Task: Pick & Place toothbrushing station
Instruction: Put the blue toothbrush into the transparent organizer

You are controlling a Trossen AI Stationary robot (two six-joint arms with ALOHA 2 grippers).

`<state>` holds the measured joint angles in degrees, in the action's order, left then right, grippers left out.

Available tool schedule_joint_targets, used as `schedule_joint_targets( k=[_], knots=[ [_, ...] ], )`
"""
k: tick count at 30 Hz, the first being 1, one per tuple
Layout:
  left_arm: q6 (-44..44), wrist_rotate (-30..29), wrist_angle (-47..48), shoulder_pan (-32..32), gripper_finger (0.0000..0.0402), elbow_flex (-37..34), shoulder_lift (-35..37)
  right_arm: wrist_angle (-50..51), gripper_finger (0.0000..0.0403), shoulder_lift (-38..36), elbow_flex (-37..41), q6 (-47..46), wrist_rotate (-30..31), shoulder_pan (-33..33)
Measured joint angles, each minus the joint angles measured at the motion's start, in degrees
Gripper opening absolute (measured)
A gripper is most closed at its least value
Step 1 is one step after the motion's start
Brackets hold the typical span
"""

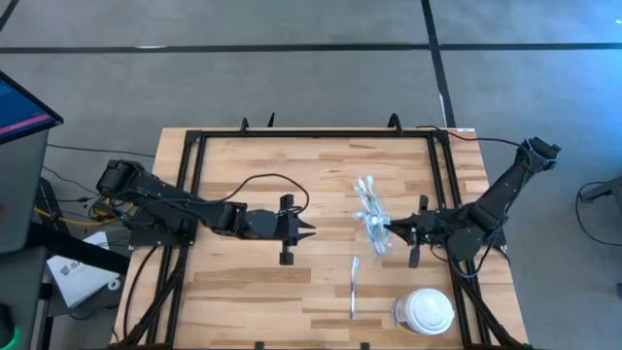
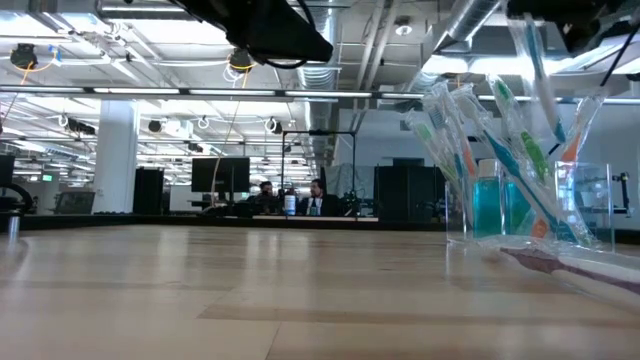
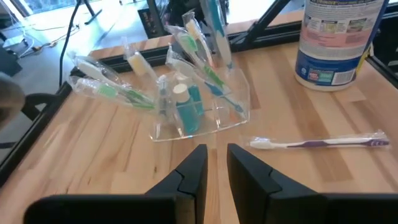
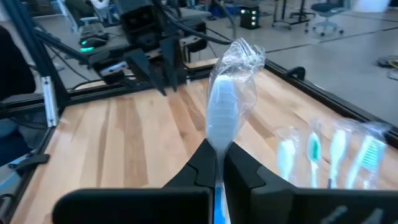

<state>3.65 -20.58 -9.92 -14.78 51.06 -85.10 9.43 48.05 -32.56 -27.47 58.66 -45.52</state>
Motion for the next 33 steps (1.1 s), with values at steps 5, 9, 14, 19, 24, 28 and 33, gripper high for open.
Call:
schedule_joint_targets(
  k=[5,9,14,19,24,28,33],
  knots=[
    [-1.8,0.0,-1.3,0.0,0.0055,-0.8,0.0,1.3,0.0001,0.0,0.0,-1.6,1.4,-1.5],
    [-2.5,0.0,-3.1,0.0,0.0055,-1.9,0.0,1.1,0.0001,0.0,0.9,-2.5,1.5,-1.7],
    [-2.5,0.0,-4.5,0.0,0.0055,-2.4,0.0,1.1,0.0002,0.0,3.2,-6.5,2.1,-1.7],
    [-2.5,0.0,-4.7,0.0,0.0055,-2.4,0.0,0.1,0.0001,0.0,5.0,-7.1,2.2,-1.7],
    [-2.5,-0.1,-4.8,0.0,0.0056,-2.4,0.0,-2.9,0.0002,0.0,7.4,-7.3,2.1,-1.7],
    [-2.5,-0.1,-4.8,0.0,0.0056,-2.4,0.0,-5.7,0.0001,0.0,10.0,-8.6,2.1,-1.6],
    [-2.5,-0.1,-4.8,0.0,0.0056,-2.4,0.0,-9.0,0.0002,0.0,12.3,-8.6,2.0,-1.6]
  ],
)
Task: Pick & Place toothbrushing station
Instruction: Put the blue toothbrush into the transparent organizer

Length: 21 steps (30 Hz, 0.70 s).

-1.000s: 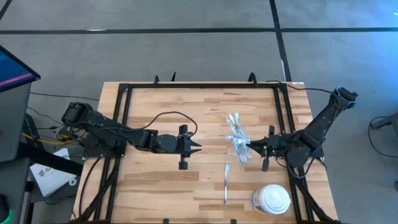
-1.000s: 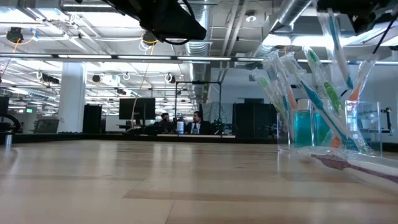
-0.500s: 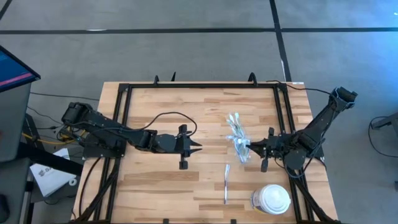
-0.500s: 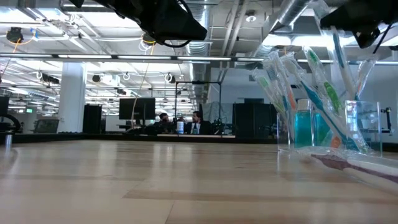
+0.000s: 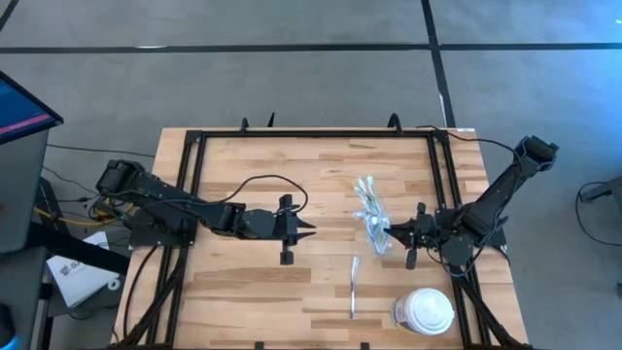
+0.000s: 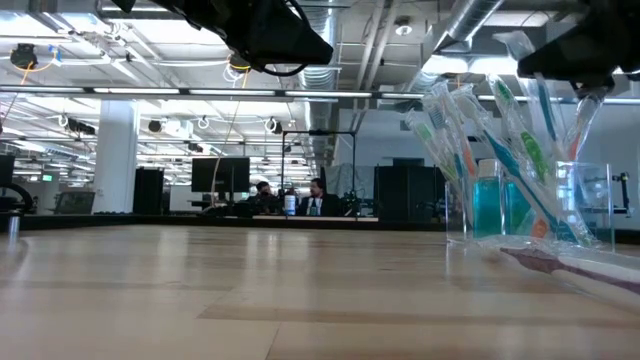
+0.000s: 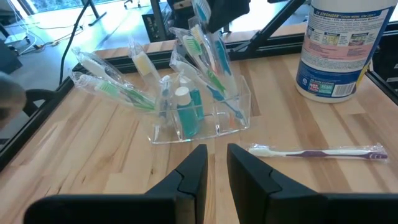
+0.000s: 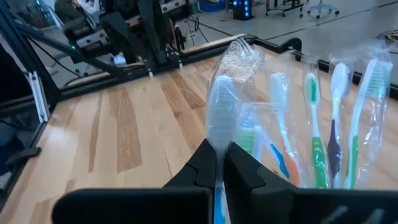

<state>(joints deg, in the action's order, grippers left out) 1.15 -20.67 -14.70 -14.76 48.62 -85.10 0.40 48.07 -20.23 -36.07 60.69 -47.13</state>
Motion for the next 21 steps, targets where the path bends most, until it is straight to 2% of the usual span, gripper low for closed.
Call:
schedule_joint_targets(
  k=[10,21],
  knots=[
    [0.0,0.0,0.0,0.0,0.0055,0.0,0.0,-0.4,0.0002,0.0,2.8,-4.0,-0.8,0.0],
    [0.0,0.0,0.0,0.0,0.0055,0.0,0.0,-0.5,0.0002,0.1,2.8,-4.1,-1.1,0.0]
  ],
)
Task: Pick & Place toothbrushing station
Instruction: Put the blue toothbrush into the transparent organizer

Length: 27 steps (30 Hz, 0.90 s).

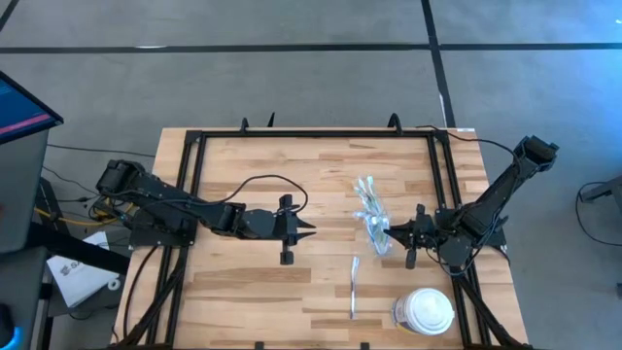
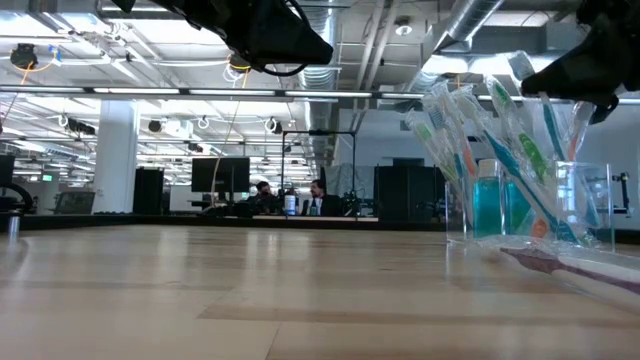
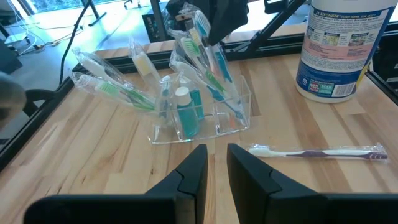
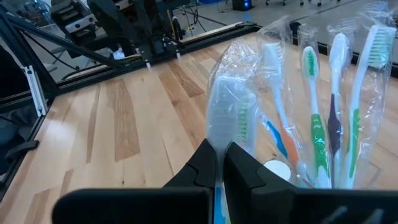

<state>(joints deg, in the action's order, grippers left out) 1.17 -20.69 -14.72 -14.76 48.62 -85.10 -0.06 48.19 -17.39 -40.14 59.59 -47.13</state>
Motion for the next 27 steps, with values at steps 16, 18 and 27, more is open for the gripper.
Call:
schedule_joint_targets(
  k=[16,18,27],
  knots=[
    [0.0,0.0,0.0,0.0,0.0055,0.0,0.0,-2.4,0.0004,7.8,-0.1,-1.9,0.0,0.1],
    [0.0,0.0,0.0,0.0,0.0055,0.0,0.0,-2.4,0.0008,7.8,-0.1,-1.9,0.0,0.1],
    [0.0,0.0,0.0,0.0,0.0056,0.0,0.0,-2.1,0.0065,6.3,0.0,-1.7,-0.6,0.1]
  ],
)
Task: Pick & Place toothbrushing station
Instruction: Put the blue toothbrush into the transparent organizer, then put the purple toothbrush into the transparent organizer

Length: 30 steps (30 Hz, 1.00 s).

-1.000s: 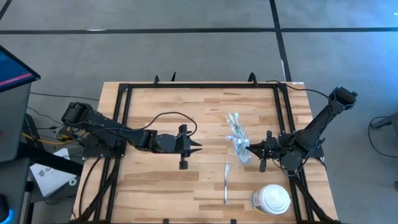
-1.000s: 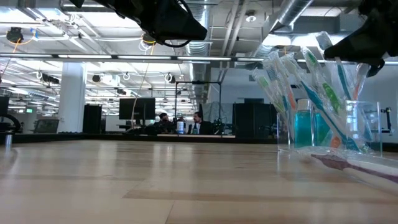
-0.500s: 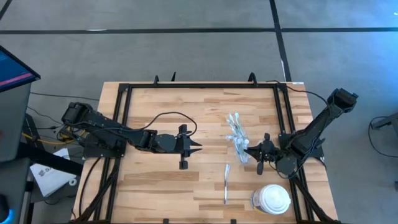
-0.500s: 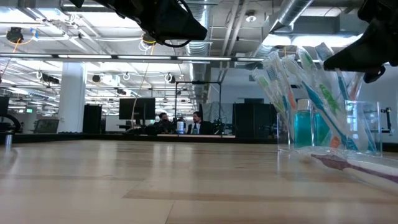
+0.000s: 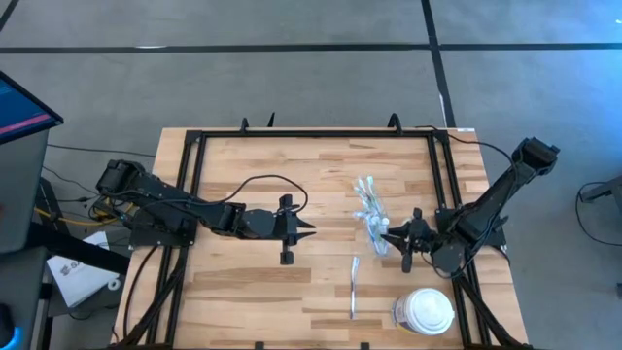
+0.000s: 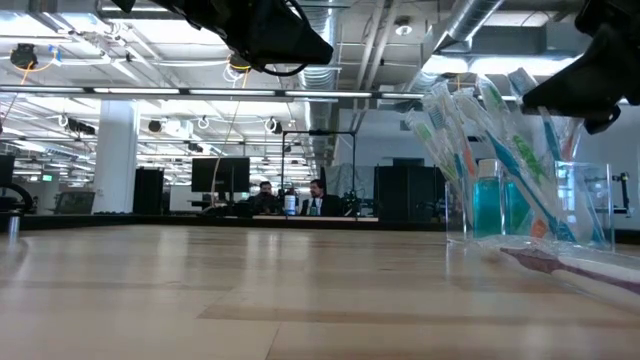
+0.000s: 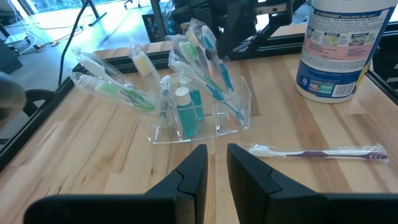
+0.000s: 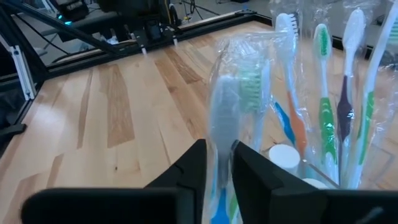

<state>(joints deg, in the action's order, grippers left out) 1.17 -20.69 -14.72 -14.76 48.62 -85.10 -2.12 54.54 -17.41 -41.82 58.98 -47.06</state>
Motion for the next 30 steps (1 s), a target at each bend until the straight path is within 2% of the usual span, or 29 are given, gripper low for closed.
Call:
schedule_joint_targets(
  k=[7,19,27,30],
  knots=[
    [0.0,0.0,0.0,0.0,0.0056,0.0,0.0,0.0,0.0099,-1.9,0.0,1.5,0.0,0.0],
    [0.0,0.0,0.0,0.0,0.0055,0.0,0.0,0.5,0.0188,-1.8,0.0,1.8,-2.1,-0.1],
    [0.0,0.0,0.1,0.0,0.0055,0.0,0.0,2.0,0.0212,-1.8,-0.5,2.1,-2.1,0.6],
    [0.0,0.0,0.1,0.0,0.0055,0.0,0.0,2.2,0.0214,-1.8,-2.1,5.2,-2.1,0.6]
  ],
)
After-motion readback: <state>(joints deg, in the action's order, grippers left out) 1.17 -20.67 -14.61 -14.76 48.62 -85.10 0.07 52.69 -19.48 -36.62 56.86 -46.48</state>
